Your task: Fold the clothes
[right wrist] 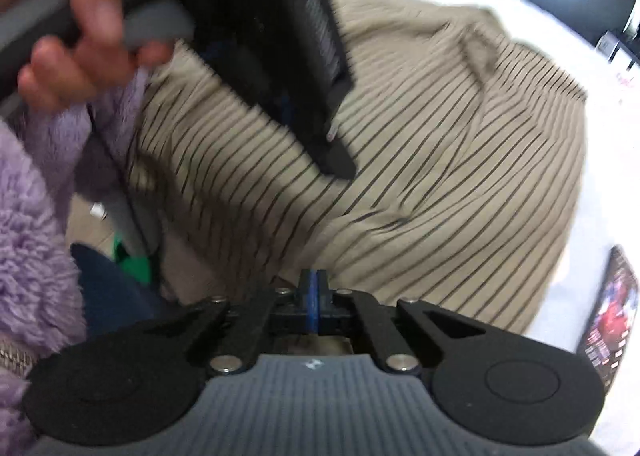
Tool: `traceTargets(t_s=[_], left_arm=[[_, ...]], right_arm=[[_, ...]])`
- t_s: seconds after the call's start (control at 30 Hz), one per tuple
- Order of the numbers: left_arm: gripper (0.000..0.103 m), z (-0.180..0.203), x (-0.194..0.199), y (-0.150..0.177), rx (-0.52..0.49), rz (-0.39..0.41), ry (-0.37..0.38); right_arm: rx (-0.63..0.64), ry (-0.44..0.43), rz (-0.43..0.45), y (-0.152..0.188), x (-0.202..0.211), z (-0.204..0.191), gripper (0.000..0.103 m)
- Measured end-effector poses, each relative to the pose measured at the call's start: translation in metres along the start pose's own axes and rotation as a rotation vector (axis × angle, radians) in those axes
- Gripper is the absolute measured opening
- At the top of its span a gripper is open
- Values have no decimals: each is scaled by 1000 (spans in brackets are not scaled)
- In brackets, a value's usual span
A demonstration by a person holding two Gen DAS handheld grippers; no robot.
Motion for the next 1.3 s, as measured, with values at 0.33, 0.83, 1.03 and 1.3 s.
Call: traceTargets(t_s=[0.33, 0.83, 1.03, 1.3], left_arm=[[17, 17, 21, -66, -30, 50, 12], [49, 37, -29, -218, 63, 146, 67], [49, 27, -56, -241, 120, 155, 5], [43, 9, -65, -257, 198, 168, 26]], right_arm=[[-128, 31, -29, 3, 11, 23, 33], [-586, 36, -6, 13, 17, 47, 34], [-534, 29, -36, 8, 11, 33, 37], [-536, -36, -51, 2, -10, 35, 37]])
Point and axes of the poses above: each gripper's, at about its wrist camera, not at the fingertips, and x roughly against the way its jaws point, z to its right, y to its underside, the point moved 4 cm from there along -x, roughly the way its jaws point, and after that the axes turned 12 degrees about x, right-handed, at the moved point
